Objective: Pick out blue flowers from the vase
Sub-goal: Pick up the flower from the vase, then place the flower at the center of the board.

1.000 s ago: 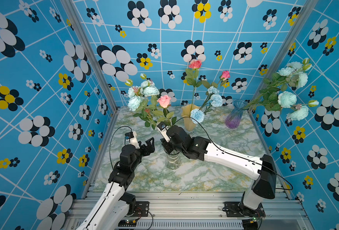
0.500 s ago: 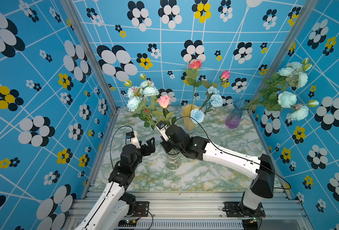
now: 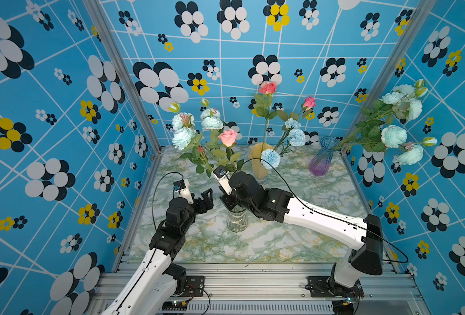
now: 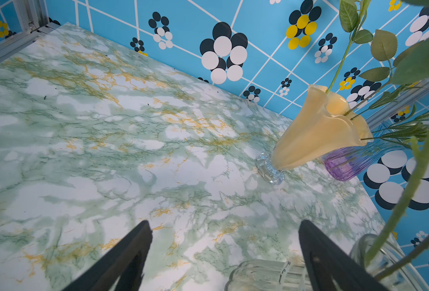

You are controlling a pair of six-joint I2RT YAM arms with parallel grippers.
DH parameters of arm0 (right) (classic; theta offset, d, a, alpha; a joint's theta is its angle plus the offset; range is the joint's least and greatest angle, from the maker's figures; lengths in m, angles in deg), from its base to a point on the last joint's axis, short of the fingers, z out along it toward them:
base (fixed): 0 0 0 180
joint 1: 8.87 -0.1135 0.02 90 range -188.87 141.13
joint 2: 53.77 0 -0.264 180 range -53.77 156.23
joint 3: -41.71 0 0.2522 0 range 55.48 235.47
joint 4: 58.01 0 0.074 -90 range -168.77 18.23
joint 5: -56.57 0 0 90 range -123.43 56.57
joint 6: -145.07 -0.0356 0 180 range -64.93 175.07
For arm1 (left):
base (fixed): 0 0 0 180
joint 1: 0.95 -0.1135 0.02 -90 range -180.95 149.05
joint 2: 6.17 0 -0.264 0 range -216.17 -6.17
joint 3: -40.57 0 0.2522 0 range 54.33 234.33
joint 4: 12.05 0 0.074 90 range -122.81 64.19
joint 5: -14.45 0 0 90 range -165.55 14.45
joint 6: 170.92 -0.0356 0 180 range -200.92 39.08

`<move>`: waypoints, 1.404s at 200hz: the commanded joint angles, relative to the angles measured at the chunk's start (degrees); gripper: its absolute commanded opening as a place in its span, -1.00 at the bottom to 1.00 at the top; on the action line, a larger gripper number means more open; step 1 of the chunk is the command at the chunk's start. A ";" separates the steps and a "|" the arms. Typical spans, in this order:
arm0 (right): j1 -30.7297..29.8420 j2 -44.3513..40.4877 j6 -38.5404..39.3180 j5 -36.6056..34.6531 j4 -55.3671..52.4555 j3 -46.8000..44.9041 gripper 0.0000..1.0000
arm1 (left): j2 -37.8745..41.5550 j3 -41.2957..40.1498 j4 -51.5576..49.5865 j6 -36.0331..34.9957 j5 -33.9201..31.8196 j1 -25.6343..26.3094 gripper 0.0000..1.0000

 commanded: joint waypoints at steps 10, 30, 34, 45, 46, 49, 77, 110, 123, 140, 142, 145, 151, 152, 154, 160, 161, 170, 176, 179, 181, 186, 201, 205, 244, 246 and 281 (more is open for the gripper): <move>-0.09 -3.72 1.26 0.71 -1.58 3.71 -1.00 | -0.17 2.02 -0.25 -1.15 -0.71 0.62 0.86; -0.02 -5.17 1.71 0.60 -1.83 4.49 -1.00 | -0.57 2.24 -0.37 -1.17 -0.76 0.57 0.86; -0.06 -5.46 1.76 0.55 -1.93 4.67 -1.00 | -0.59 2.31 -0.34 -1.23 -0.77 0.59 0.86; -0.03 -6.35 1.92 0.70 -1.97 5.11 -1.00 | -0.92 2.48 -0.35 -1.28 -0.71 0.63 0.86; -0.02 -6.37 1.93 0.76 -1.99 5.18 -1.00 | -0.95 2.48 -0.34 -1.26 -0.71 0.67 0.86; -0.02 -6.59 1.88 0.88 -2.00 5.42 -1.00 | -0.97 2.53 -0.41 -1.24 -0.72 0.64 0.86; -0.02 -7.92 1.79 2.21 -3.52 8.33 -1.00 | -1.28 2.79 -0.59 -1.39 -0.76 0.78 0.87; -0.02 -9.32 1.48 3.40 -3.63 10.44 -1.00 | -1.57 2.93 -0.60 -1.50 -0.96 0.88 0.88; 0.03 -9.64 1.49 3.71 -3.72 11.20 -1.00 | -1.96 3.18 -0.73 -1.55 -0.91 0.87 0.88; 0.16 -9.96 1.25 4.07 -3.71 12.21 -1.00 | -2.28 3.46 -0.86 -1.56 -0.90 1.01 0.88; 0.24 -9.99 1.20 4.18 -3.75 12.31 -1.00 | -2.29 3.48 -0.86 -1.56 -0.93 0.99 0.88; 0.31 -10.00 1.08 4.30 -3.69 12.47 -1.00 | -2.23 3.53 -0.86 -1.65 -0.98 0.99 0.88; 0.41 -10.10 0.95 4.46 -4.00 13.08 -1.00 | -2.11 3.39 -0.86 -1.65 -1.11 1.08 0.88; 0.41 -10.09 0.92 4.49 -4.01 13.17 -1.00 | -2.07 3.38 -0.86 -1.62 -1.08 1.07 0.88; 0.48 -10.16 0.83 4.57 -4.15 13.41 -1.00 | -2.00 3.37 -0.86 -1.59 -1.15 1.11 0.88; 0.64 -10.10 0.63 4.84 -4.51 14.02 -1.00 | -1.84 3.26 -0.86 -1.65 -1.29 1.15 0.88; 0.66 -10.09 0.54 4.90 -4.62 14.12 -1.00 | -1.80 3.27 -0.86 -1.57 -1.26 1.16 0.88; 0.83 -10.00 0.28 5.43 -5.34 15.26 -1.00 | -1.62 3.11 -0.86 -1.55 -1.38 1.24 0.88; 0.89 -9.93 0.14 5.72 -5.67 15.86 -1.00 | -1.59 3.12 -0.86 -1.52 -1.34 1.18 0.88; 0.91 -9.92 0.13 5.86 -5.91 16.28 -1.00 | -1.63 3.16 -0.86 -1.58 -1.40 1.24 0.88; 0.91 -9.91 0.10 5.90 -6.12 16.56 -1.00 | -1.60 3.12 -0.82 -1.58 -1.27 1.18 0.88; 0.95 -9.85 0.01 6.00 -6.61 17.29 -1.00 | -1.60 3.14 -0.78 -1.61 -1.29 1.24 0.88; 1.21 -9.68 -0.03 6.09 -8.31 19.50 -1.00 | -1.72 3.19 -0.86 -1.66 -1.27 1.20 0.88; 1.34 -9.61 -0.08 6.09 -8.80 20.07 -1.00 | -1.68 3.24 -0.86 -1.61 -1.31 1.22 0.88; 3.17 -10.44 -1.80 9.45 -10.23 22.92 -1.00 | -1.35 3.02 -0.77 -1.71 -1.29 1.30 0.87; 3.33 -10.44 -1.98 9.79 -10.32 23.16 -1.00 | -1.34 3.02 -0.77 -1.68 -1.31 1.28 0.87; 4.79 -9.94 -4.12 14.45 -11.26 26.31 -1.00 | -0.98 2.81 -0.69 -1.76 -1.60 1.36 0.87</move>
